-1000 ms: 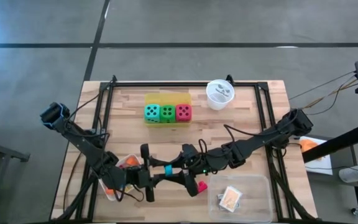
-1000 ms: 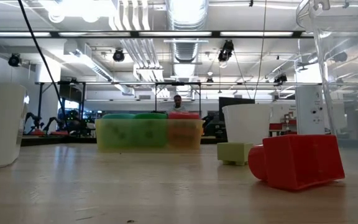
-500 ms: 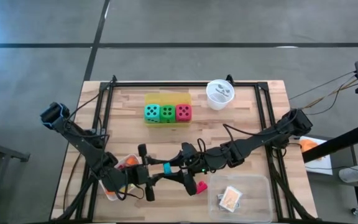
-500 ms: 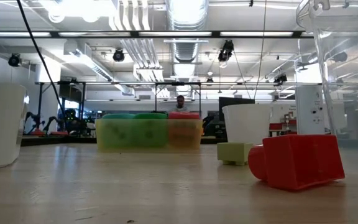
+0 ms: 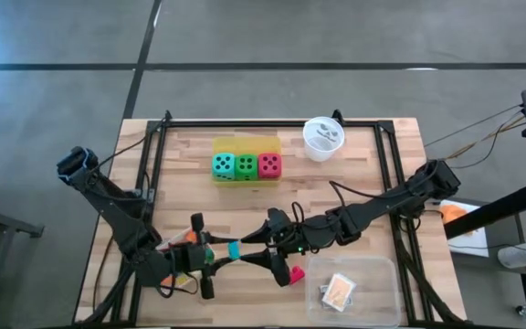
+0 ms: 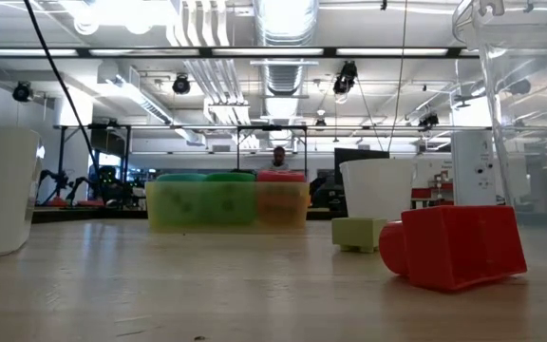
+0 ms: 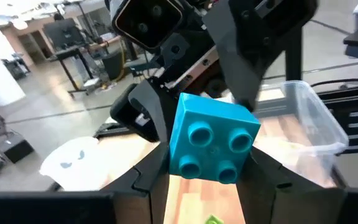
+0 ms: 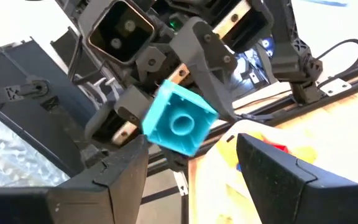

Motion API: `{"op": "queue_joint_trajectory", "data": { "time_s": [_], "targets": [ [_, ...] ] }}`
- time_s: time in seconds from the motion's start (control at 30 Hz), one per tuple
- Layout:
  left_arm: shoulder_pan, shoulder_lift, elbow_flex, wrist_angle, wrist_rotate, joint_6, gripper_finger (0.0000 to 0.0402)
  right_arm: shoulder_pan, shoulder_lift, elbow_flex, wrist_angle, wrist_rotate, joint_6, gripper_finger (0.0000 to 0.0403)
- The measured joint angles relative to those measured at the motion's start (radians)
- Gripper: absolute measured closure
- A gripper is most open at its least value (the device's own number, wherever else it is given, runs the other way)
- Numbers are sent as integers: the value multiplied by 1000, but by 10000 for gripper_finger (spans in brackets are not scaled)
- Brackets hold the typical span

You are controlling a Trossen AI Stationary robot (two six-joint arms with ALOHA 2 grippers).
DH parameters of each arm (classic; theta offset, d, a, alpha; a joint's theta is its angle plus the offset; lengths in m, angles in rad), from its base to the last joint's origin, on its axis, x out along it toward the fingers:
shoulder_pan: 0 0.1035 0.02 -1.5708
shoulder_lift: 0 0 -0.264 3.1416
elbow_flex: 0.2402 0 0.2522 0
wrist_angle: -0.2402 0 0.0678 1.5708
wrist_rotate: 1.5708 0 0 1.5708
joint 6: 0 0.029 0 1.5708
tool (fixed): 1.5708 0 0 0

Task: Pick & Place Toys
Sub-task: Put the blue game piece into the white bin

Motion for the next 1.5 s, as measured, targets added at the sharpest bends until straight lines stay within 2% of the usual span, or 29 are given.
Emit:
{"op": "queue_joint_trajectory", "data": {
  "time_s": [0.2, 0.33, 0.4, 0.53, 0.63, 0.73, 0.87, 1.0, 1.17, 1.37, 1.5],
  "targets": [
    [-25, -34, 2, -164, 8, -187, 264, -3, -1, 0, -66, 8, 3, 167],
    [-32, -65, 2, -392, 9, -457, 264, 0, -2, 0, -181, 2, 46, 167],
    [-34, -76, 2, -523, 44, -627, 264, 0, -2, 0, -252, 0, 66, 167],
    [-32, -83, 2, -769, 170, -938, 264, -1, -1, -1, -422, 0, 80, 167],
    [-31, -83, -3, -926, 311, -1145, 264, 5, -1, -1, -543, -1, 99, 167],
    [-30, -83, -5, -1091, 480, -1309, 264, 10, -1, -5, -628, -4, 127, 167],
    [-30, -81, -7, -1233, 668, -1462, 264, 18, -1, -28, -640, -3, 128, 167],
    [-32, -81, -7, -1255, 779, -1499, 264, 26, -1, -51, -640, -4, 129, 167],
    [-32, -79, -44, -1169, 808, -1498, 264, 31, -1, -79, -633, -4, 134, 167],
    [-32, -78, -157, -1007, 839, -1482, 264, 33, -1, -106, -629, -5, 160, 167],
    [-32, -78, -206, -964, 850, -1479, 264, 33, 0, -109, -626, -6, 182, 167]
  ]
}}
